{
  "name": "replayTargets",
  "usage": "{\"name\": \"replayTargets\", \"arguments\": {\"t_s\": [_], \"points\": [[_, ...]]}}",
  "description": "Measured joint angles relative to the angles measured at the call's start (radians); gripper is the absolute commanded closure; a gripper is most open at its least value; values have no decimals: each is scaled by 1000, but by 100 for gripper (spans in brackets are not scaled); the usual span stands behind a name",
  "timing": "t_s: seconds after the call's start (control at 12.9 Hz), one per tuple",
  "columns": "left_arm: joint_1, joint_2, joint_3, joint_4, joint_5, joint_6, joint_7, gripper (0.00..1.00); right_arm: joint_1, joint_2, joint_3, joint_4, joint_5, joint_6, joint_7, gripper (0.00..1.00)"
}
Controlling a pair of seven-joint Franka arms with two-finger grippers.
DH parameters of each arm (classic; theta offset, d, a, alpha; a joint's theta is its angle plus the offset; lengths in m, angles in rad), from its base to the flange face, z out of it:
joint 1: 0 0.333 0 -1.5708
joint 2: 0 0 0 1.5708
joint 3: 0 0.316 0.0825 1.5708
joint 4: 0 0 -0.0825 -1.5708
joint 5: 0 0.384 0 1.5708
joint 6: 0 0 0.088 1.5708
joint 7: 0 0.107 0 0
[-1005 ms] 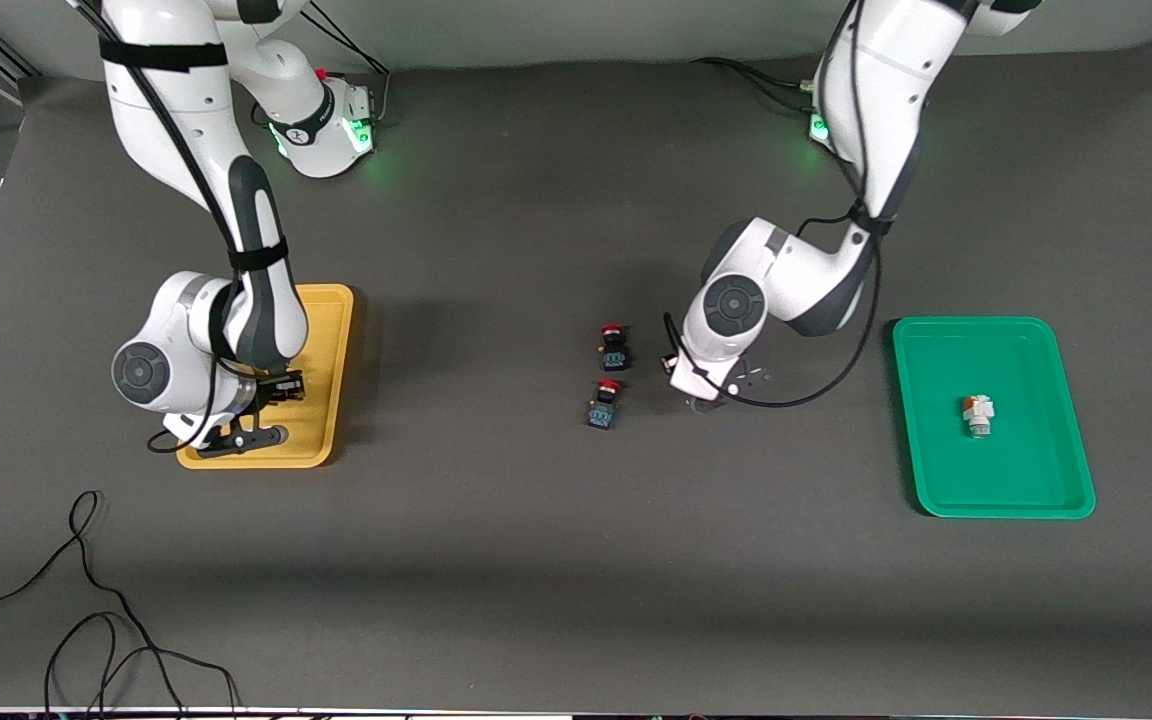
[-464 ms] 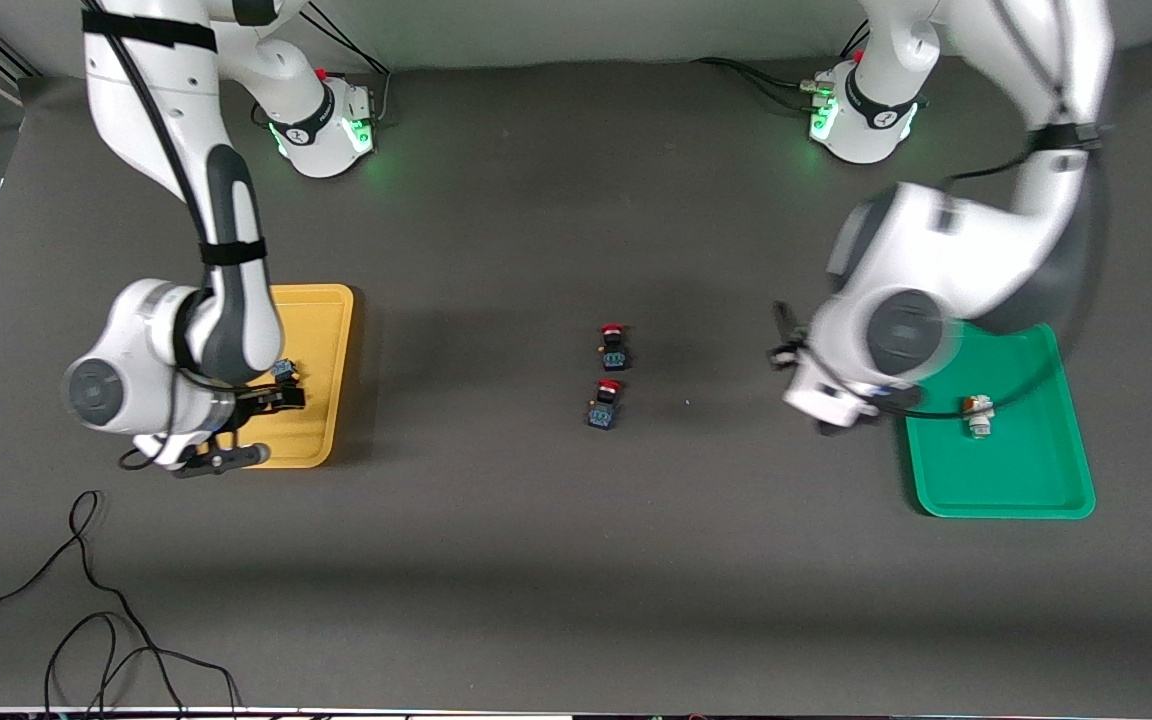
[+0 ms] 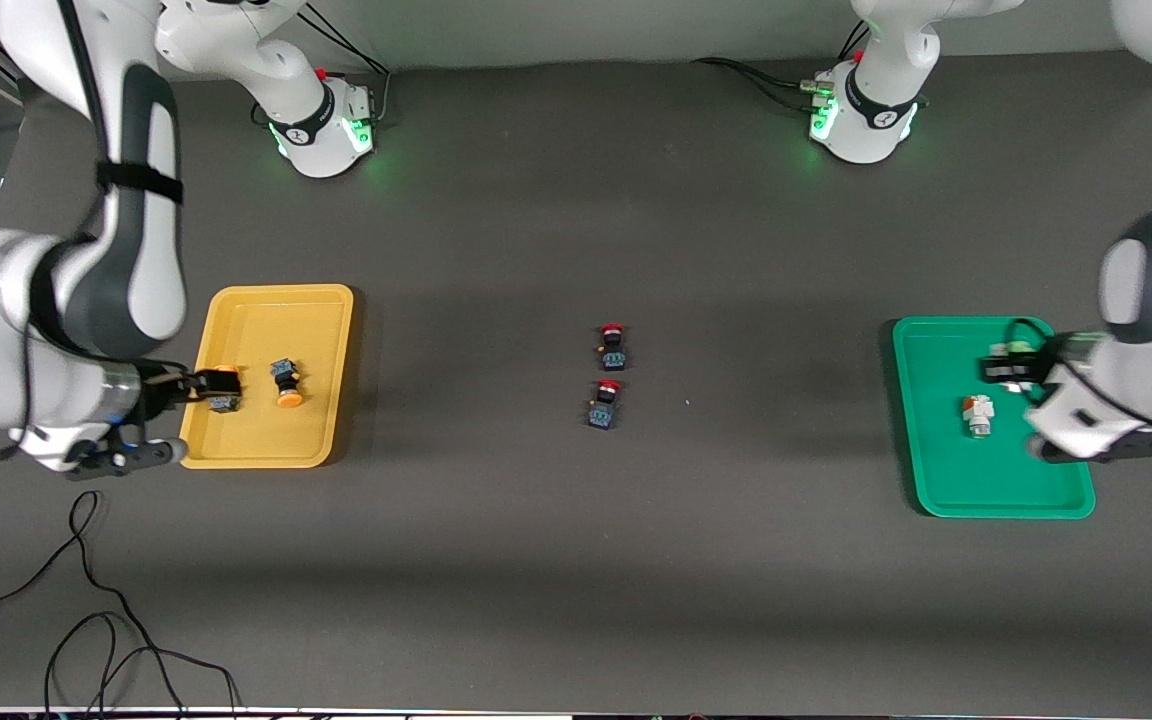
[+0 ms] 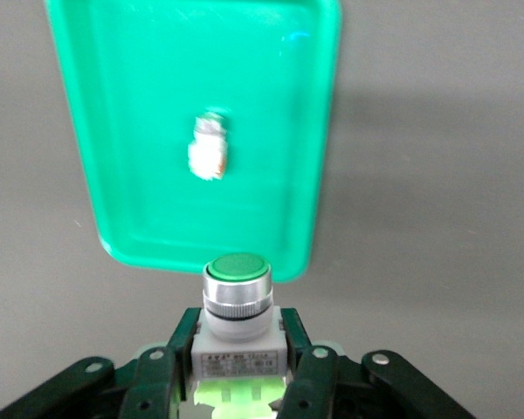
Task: Place green and yellow buttons in trays
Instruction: 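Lower the green button into the green tray while the right gripper withdraws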
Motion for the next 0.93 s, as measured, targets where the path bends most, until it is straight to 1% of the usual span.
{"name": "replayTargets", "arguments": {"t_s": [0.15, 0.31, 0.39, 0.46, 0.54, 0.62, 0.7, 0.93], "points": [[63, 7, 0, -88, 8, 156, 77, 100, 12, -51, 0, 65, -50, -70, 45, 0], [87, 19, -1, -204, 8, 324, 97, 100, 48, -113, 4, 95, -125, -94, 109, 0], [90, 24, -3, -256, 8, 399, 97, 100, 53, -152, 28, 100, -166, -99, 150, 0], [93, 28, -3, -306, 8, 479, 96, 100, 43, -196, 73, 100, -211, -101, 195, 0], [94, 30, -3, -355, 8, 560, 95, 100, 14, -241, 136, 99, -250, -104, 240, 0], [94, 33, -4, -399, 8, 626, 90, 100, -41, -284, 217, 98, -278, -115, 277, 0], [94, 38, -5, -426, 8, 665, 79, 100, -114, -320, 302, 97, -293, -136, 302, 0], [89, 51, -23, -445, 8, 693, 7, 100, -406, -396, 561, 83, -318, -160, 322, 0]]}}
